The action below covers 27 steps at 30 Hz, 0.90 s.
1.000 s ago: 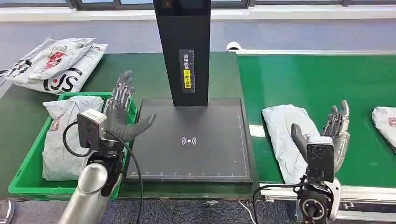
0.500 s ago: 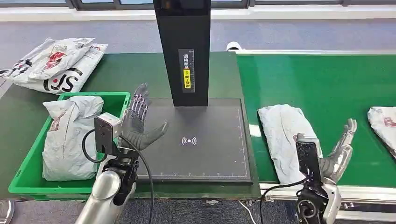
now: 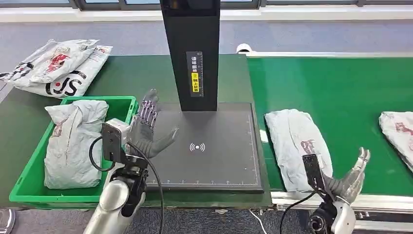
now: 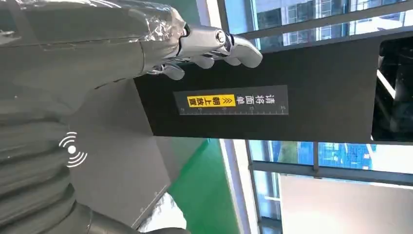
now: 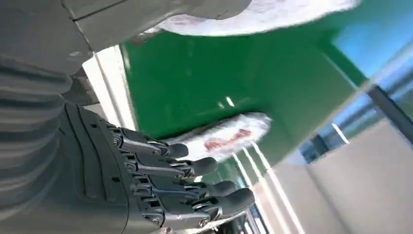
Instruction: Moved the parcel from conveyor to table for the left to box.
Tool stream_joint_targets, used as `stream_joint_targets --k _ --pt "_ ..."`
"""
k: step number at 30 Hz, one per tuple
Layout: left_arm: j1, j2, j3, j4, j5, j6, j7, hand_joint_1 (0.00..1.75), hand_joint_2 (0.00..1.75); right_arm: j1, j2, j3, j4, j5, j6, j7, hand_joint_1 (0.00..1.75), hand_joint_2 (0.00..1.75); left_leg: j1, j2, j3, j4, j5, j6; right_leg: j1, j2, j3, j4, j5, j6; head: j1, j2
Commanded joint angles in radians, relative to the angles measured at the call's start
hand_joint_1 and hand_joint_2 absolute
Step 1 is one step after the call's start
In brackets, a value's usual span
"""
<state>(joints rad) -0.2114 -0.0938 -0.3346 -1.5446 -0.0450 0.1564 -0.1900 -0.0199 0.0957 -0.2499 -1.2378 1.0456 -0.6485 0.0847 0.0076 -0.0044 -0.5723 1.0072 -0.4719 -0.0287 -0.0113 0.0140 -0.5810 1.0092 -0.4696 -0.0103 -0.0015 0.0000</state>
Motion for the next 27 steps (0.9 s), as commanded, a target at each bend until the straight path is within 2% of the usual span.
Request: stream_joint_targets --k 1,10,15,21,22,23,27 --pt "0.004 0.003 -0.024 0.014 -0.004 -0.002 0.010 0.00 1.75 -0.061 -0.008 -0.075 0.195 0.033 0.060 0.044 0.00 1.75 0.000 -0.001 0.002 -0.003 0.001 0.001 0.001 -0.002 0.004 -0.004 0.001 0.000 0.000 0.000" --pt "0.019 0.019 -0.007 0.001 -0.015 -0.020 0.001 0.00 1.75 -0.151 -0.036 -0.033 0.436 0.080 0.234 0.076 0.00 1.75 0.001 0.002 0.002 -0.002 0.000 0.001 0.001 0.000 0.003 -0.003 0.001 0.000 0.000 0.000" --pt "0.020 0.021 -0.007 0.000 -0.016 -0.021 0.000 0.00 1.75 -0.153 -0.038 -0.031 0.445 0.080 0.243 0.076 0.00 1.75 0.000 0.001 0.002 -0.002 0.001 0.001 0.001 0.000 0.003 -0.003 0.001 0.000 0.000 0.000" --pt "0.018 0.026 -0.008 -0.001 -0.021 -0.024 -0.004 0.00 1.75 -0.161 -0.048 -0.006 0.464 0.086 0.319 0.083 0.00 1.75 0.000 0.000 0.001 -0.001 0.001 0.001 0.000 -0.001 0.002 -0.001 0.000 0.000 0.000 0.000" --pt "0.015 0.026 -0.007 0.000 -0.020 -0.023 -0.004 0.00 1.75 -0.164 -0.049 -0.003 0.464 0.091 0.317 0.089 0.44 1.75 0.000 0.001 0.002 -0.002 0.001 0.001 0.001 0.000 0.002 -0.002 0.001 0.000 0.000 0.000" --pt "0.014 0.025 -0.007 -0.001 -0.020 -0.023 -0.004 0.00 1.75 -0.166 -0.051 0.004 0.466 0.098 0.321 0.090 1.75 1.75 0.000 0.001 0.000 -0.001 0.000 0.000 0.000 0.000 0.001 -0.001 0.001 0.000 0.000 0.000" --pt "0.013 0.025 -0.006 -0.004 -0.021 -0.022 -0.004 0.00 1.75 -0.175 -0.052 0.009 0.470 0.103 0.324 0.094 1.75 1.75 0.000 0.000 0.001 -0.001 0.001 0.001 0.001 -0.001 0.002 -0.002 0.001 0.000 0.000 0.000"
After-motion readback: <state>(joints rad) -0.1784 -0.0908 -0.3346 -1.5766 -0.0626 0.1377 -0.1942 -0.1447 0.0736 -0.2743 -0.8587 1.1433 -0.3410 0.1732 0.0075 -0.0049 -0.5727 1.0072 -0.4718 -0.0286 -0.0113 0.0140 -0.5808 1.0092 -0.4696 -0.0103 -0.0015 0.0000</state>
